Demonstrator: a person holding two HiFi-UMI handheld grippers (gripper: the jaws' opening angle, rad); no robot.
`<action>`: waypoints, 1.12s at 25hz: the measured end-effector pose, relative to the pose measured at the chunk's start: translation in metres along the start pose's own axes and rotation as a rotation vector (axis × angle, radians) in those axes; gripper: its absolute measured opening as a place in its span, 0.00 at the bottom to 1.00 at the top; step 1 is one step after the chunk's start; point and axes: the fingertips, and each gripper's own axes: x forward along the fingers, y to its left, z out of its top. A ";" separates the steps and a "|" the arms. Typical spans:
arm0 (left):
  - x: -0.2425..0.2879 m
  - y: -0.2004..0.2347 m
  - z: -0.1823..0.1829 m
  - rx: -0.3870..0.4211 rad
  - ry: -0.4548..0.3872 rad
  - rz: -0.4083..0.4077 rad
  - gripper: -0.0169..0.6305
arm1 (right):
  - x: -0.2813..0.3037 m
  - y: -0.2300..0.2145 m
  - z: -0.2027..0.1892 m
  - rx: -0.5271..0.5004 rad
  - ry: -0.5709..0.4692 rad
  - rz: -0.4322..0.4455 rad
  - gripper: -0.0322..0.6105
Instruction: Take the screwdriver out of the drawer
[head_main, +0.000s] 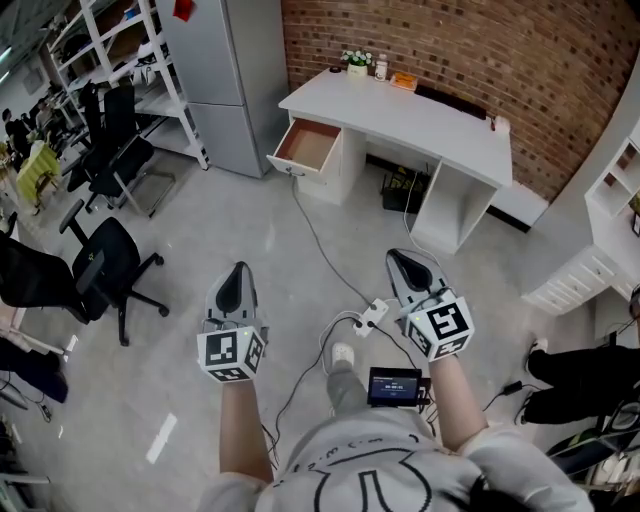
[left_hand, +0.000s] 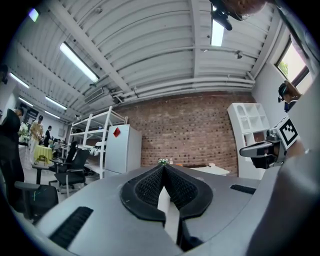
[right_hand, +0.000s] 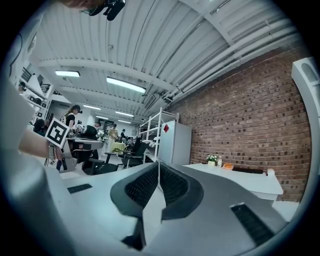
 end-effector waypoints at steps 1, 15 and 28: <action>0.011 0.005 -0.001 -0.001 0.002 0.001 0.05 | 0.011 -0.005 0.000 -0.001 -0.001 0.001 0.09; 0.190 0.068 -0.013 0.003 0.011 0.066 0.05 | 0.183 -0.107 -0.015 0.009 0.009 0.050 0.09; 0.289 0.105 -0.023 -0.003 0.017 0.092 0.05 | 0.275 -0.162 -0.027 0.036 0.007 0.055 0.09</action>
